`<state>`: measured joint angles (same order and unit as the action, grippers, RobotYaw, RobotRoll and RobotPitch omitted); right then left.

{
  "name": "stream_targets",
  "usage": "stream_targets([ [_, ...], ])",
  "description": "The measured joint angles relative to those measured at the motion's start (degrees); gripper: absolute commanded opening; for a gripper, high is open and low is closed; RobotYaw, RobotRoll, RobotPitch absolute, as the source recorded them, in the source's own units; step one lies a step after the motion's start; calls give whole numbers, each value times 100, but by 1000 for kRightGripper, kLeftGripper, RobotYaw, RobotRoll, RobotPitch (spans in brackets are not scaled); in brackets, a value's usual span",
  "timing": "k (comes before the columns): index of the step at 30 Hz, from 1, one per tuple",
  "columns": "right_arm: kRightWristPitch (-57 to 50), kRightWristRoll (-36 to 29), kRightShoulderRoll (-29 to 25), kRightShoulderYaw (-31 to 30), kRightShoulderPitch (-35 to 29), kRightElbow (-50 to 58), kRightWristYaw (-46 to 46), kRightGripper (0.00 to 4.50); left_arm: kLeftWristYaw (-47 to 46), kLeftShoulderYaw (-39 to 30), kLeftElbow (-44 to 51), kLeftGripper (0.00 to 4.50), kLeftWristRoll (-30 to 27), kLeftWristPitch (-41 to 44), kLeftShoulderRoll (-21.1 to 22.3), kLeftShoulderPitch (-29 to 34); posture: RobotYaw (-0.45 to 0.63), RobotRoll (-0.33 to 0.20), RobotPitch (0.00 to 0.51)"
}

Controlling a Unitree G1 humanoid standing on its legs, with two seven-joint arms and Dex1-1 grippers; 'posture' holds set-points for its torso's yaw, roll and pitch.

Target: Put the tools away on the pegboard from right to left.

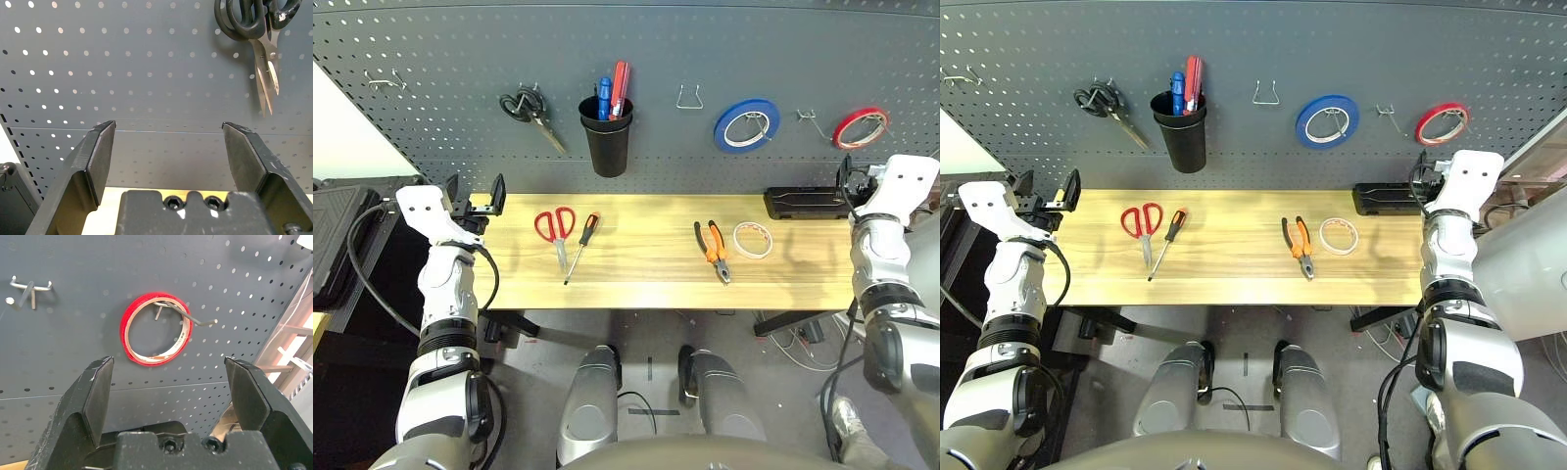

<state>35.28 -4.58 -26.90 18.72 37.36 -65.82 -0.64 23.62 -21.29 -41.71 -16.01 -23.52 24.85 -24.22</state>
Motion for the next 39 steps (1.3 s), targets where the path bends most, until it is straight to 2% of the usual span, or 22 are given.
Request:
stream_targets([
  [7, -14, 7, 0, -5, 0, 0, 55, 4500, 9, 16, -142, 4460, 1, -7, -12, -24, 217, 0, 165],
  [13, -432, 14, -167, -57, 1, -1, 390, 4500, 256, 288, 558, 4460, -18, 374, -158, 253, 208, 0, 186],
  [17, -1065, 14, -616, -142, -17, 4, 1096, 4500, 609, 715, 1537, 4460, -58, 996, -277, 711, 200, 0, 200],
  [20, -1525, -13, -731, -185, -81, 37, 1585, 4500, 846, 1000, 2115, 4460, -77, 1385, -334, 946, 190, 0, 214],
  [25, -2261, -137, -795, -418, -457, 271, 3160, 4500, 1368, 1611, 3003, 4460, -55, 2170, -185, 1387, 181, 0, 230],
  [31, -2644, 177, -973, -976, -477, 404, 3929, 4500, 1866, 2207, 3526, 4460, 123, 2614, 106, 1623, 184, 0, 246],
  [39, -2743, 677, -1047, -1644, -331, 336, 4581, 4500, 2069, 2520, 3915, 4460, 349, 2860, 358, 1793, 183, 0, 275],
])
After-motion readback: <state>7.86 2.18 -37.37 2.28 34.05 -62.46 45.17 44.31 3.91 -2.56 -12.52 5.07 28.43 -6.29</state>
